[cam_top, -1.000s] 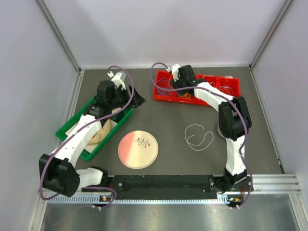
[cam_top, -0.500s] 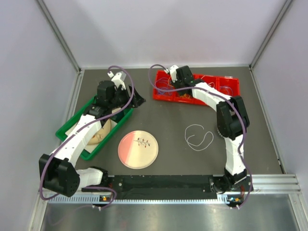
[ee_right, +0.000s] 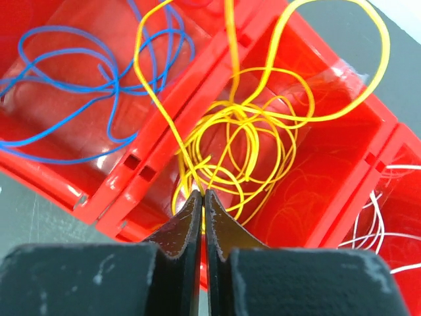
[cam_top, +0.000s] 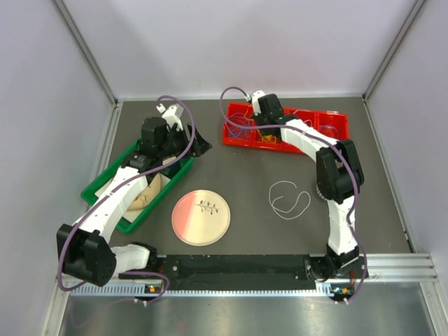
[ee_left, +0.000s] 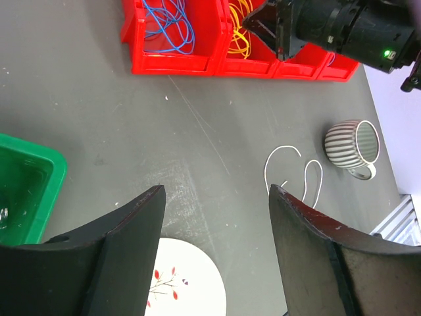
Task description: Untangle the cables
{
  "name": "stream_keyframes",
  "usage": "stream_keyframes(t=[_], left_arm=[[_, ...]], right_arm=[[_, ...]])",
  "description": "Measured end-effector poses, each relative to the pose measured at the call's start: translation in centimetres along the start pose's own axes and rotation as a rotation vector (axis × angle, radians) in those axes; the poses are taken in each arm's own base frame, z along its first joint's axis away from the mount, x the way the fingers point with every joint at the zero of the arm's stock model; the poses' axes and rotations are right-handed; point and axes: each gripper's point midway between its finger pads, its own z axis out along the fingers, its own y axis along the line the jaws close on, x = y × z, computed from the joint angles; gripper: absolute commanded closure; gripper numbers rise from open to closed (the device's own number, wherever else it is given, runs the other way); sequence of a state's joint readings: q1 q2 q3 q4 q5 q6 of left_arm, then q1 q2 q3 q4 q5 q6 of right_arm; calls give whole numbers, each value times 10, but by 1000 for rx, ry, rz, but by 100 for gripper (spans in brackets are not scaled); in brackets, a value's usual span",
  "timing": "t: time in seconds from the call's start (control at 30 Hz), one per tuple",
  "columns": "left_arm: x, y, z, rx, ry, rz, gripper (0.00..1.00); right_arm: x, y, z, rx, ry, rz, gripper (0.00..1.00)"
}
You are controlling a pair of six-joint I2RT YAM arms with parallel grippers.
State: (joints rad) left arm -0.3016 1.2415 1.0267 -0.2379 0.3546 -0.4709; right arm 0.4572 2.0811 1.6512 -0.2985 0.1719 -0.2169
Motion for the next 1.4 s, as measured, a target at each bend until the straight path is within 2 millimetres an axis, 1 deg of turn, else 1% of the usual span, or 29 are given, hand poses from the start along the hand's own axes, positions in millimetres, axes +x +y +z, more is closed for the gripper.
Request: stream_keyframes(t=[0.1, 0.2, 0.23, 0.27, 0.33, 0.43, 0.5, 0.57, 0.7, 0.87, 0.9, 1.0, 1.13, 1.2, 1.33, 1.4], left_arm=[[0, 0, 0, 0, 0, 0, 31], [0, 0, 0, -1, 0, 0, 30], [0, 0, 0, -1, 0, 0, 31], [0, 0, 0, -1, 0, 0, 30], [0, 0, 0, -1, 1, 0, 30], [0, 0, 0, -1, 0, 0, 30], [0, 0, 0, -1, 1, 0, 30], [0, 0, 0, -1, 1, 0, 31], [0, 0, -1, 1, -1, 1, 30], [0, -1, -1, 1, -1, -2, 31], [0, -1, -1, 1, -1, -2, 30], [0, -1, -1, 4, -1, -3, 30], [0, -2, -1, 9, 1, -9, 30], [0, -3, -1, 12, 3, -9, 30], [0, -3, -1, 11, 3, -9, 30], [1, -3, -1, 11, 4, -9, 31]], right_arm=[[-1, -10, 0, 15, -9, 84, 100], [-1, -32, -2, 49, -18, 214, 100], [-2, -35, -4, 53, -25, 255, 100], [0, -52, -5, 76, -30, 310, 100], [3, -75, -13, 109, -44, 413, 100], [8, -97, -24, 147, -56, 525, 100], [11, -108, -31, 165, -64, 580, 100], [11, -113, -36, 172, -73, 611, 100], [10, -107, -37, 147, -82, 634, 100], [23, -90, -33, 90, -50, 674, 100], [24, -84, -33, 66, -44, 689, 100], [22, -74, -32, 28, -40, 723, 100], [14, -57, -32, -12, -38, 768, 100], [2, -47, -28, -34, -45, 779, 100], [-22, -30, -10, -69, -53, 789, 100], [-28, -26, 2, -66, -50, 801, 100]])
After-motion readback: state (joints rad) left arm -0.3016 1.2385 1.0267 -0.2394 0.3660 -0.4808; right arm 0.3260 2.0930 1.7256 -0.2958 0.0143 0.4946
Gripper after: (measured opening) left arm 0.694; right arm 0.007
